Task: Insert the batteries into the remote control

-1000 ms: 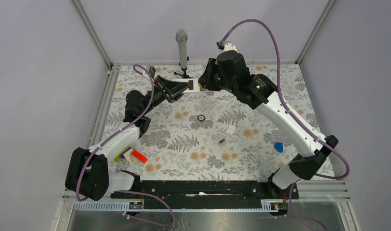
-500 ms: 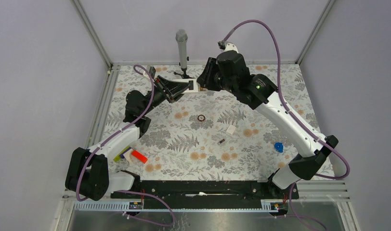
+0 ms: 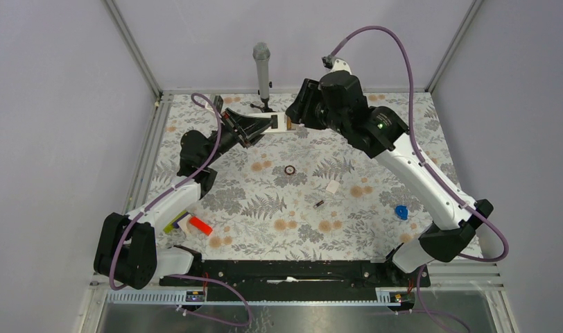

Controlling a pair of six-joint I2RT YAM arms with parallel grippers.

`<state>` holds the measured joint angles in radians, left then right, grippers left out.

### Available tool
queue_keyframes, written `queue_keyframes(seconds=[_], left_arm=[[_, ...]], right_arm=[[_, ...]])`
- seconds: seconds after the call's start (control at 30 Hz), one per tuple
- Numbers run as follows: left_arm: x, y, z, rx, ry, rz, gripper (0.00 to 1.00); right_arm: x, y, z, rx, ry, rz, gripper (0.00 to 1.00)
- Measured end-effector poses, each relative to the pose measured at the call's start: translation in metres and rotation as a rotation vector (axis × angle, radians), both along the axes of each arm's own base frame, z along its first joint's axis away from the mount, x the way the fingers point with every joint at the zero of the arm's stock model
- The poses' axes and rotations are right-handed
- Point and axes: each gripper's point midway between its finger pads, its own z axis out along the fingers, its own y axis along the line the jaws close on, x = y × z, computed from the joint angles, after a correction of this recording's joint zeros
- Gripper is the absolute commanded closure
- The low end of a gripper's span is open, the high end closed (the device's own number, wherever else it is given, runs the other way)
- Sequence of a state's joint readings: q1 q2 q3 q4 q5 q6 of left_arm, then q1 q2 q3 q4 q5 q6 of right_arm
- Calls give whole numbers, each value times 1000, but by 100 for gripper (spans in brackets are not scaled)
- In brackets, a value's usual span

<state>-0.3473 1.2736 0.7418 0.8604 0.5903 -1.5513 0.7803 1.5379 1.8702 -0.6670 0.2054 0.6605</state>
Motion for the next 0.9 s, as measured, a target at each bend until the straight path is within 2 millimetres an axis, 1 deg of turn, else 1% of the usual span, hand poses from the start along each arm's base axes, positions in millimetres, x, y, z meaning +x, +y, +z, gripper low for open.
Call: queue_keyframes(seconds=[0.2, 0.33, 0.4, 0.53, 0.63, 0.7, 0.8, 0.9], left_arm=[[-1, 1, 5, -11, -19, -1, 100], [-1, 0, 3, -10, -15, -2, 100], [0, 0, 2, -9, -12, -1, 100], [0, 0, 2, -9, -12, -1, 100], [0, 0, 2, -9, -12, -1, 100], [0, 0, 3, -10, -12, -1, 100], [0, 0, 3, -9, -12, -1, 100], [0, 0, 4, -10, -13, -1, 100]], right_arm=[[2, -9, -3, -17, 11, -25, 37], [1, -13, -1, -14, 13, -31, 27], [0, -14, 2, -3, 7, -33, 21], [-6, -22, 12, 37, -11, -39, 12], [-9, -27, 22, 88, -23, -42, 8], [-9, -29, 25, 124, -17, -43, 6], [-7, -29, 19, 188, 17, -39, 2], [-3, -25, 3, 252, 82, -29, 0]])
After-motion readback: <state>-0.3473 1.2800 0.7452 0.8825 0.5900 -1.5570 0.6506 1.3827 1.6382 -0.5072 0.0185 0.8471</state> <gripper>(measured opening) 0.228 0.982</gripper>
